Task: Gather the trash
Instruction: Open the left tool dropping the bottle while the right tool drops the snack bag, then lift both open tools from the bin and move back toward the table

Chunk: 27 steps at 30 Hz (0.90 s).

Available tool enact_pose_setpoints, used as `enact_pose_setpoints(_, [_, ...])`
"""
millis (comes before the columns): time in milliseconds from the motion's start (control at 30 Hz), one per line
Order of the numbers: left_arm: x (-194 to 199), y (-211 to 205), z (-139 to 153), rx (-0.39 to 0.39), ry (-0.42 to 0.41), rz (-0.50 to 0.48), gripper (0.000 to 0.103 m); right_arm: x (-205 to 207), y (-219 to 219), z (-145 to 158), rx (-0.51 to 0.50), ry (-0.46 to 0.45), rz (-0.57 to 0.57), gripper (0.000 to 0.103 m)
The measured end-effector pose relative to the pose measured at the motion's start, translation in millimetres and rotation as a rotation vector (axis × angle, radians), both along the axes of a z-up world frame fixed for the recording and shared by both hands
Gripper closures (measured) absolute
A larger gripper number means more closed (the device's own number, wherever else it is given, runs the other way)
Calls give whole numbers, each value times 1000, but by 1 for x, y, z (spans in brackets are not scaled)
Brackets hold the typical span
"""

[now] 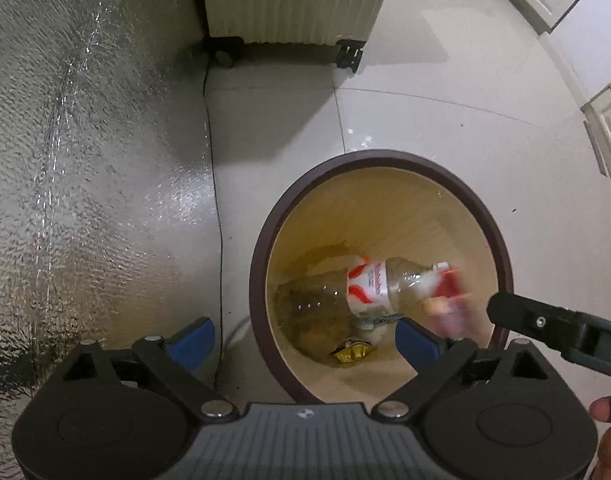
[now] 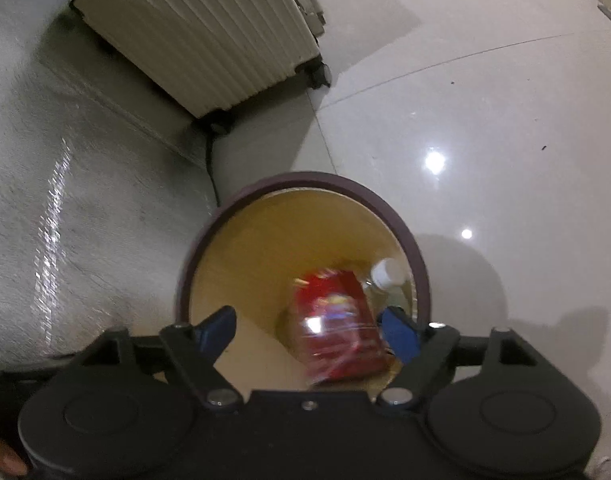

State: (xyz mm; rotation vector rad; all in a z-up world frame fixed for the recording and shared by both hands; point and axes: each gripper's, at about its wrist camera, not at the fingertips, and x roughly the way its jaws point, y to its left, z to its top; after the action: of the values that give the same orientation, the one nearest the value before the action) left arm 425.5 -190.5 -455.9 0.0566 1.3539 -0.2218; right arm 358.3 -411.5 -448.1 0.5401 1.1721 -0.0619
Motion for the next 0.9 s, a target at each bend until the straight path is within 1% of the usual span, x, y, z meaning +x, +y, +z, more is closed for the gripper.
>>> enact_pose_setpoints(200, [-2, 1, 0, 23, 17, -9, 5, -3, 1, -3, -62, 44, 41, 22])
enact_pose_setpoints(433, [1, 1, 4, 38, 20, -8, 5, -7, 1, 5, -97, 41, 84, 21])
enact_pose_setpoints(533, [4, 2, 7, 39, 17, -5, 4, -8, 1, 8, -104, 38, 97, 15])
enact_pose_setpoints(600, [5, 2, 10, 46, 15, -4, 3, -9, 0, 11, -120, 38, 104, 14])
enact_pose_setpoints(733, [3, 2, 18, 41, 10, -3, 2, -14, -2, 21, -178, 15, 119, 5])
enact_pose_setpoints(800, [1, 3, 24, 43, 0, -2, 0, -17, -5, 26, -189, 10, 114, 4])
enact_pose_setpoints(867, [-2, 3, 30, 48, -16, 9, 0, -20, -8, 31, -193, 3, 100, 0])
enact_pose_setpoints(900, [-4, 4, 32, 49, -24, 8, 0, -23, -10, 34, -198, -6, 95, 0])
